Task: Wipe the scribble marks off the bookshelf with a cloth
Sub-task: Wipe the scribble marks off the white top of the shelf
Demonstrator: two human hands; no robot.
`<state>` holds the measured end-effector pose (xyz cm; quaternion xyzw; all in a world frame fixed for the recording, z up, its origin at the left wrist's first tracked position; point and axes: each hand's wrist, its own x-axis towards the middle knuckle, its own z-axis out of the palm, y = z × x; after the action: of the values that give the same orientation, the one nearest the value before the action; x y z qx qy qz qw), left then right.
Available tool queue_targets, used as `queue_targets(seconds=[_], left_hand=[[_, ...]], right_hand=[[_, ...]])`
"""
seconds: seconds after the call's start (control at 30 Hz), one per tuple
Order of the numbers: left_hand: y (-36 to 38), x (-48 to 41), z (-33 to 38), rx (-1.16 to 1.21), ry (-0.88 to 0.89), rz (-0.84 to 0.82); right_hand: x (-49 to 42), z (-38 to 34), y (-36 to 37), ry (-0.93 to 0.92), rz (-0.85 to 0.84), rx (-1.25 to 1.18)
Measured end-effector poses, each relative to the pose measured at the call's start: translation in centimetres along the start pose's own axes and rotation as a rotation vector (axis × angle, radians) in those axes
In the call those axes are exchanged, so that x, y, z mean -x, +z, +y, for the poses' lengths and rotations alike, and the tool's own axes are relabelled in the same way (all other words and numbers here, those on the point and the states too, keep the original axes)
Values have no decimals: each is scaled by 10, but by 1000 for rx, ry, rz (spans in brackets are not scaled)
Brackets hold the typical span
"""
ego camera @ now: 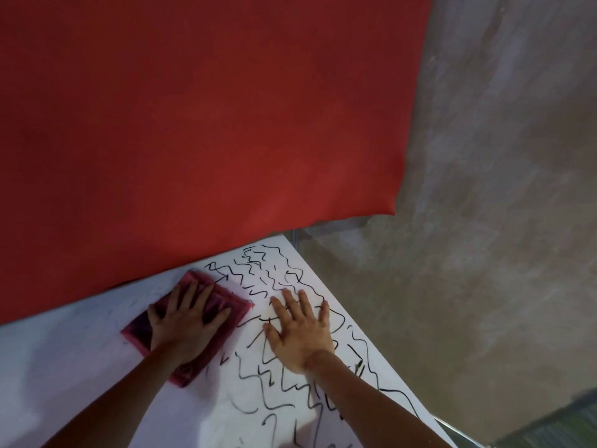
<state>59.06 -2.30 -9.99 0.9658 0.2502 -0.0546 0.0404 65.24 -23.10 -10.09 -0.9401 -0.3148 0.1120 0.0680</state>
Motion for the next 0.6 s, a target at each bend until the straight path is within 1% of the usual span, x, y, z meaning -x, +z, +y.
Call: queue_targets(seconds=[0.13, 0.2, 0.3, 0.37, 0.4, 0.47, 0.53, 0.6], left_hand=[[1, 14, 4, 21, -24, 12], [6, 32, 7, 23, -7, 22], [19, 67, 6, 8, 77, 69], [26, 83, 1, -67, 164, 72], [31, 86, -3, -99, 211, 132], [32, 85, -6, -121, 260, 178], [29, 74, -9, -96, 312, 183], [22, 58, -12, -121, 329, 148]], right_hand=[[1, 1, 0, -8, -5, 8], [1, 0, 0, -7, -10, 10], [3, 0, -1, -7, -15, 18], [4, 0, -2, -9, -16, 17], [4, -1, -1, -11, -16, 15], [3, -1, -1, -11, -10, 10], [3, -1, -1, -12, -8, 6], [4, -1, 0, -15, -6, 5]])
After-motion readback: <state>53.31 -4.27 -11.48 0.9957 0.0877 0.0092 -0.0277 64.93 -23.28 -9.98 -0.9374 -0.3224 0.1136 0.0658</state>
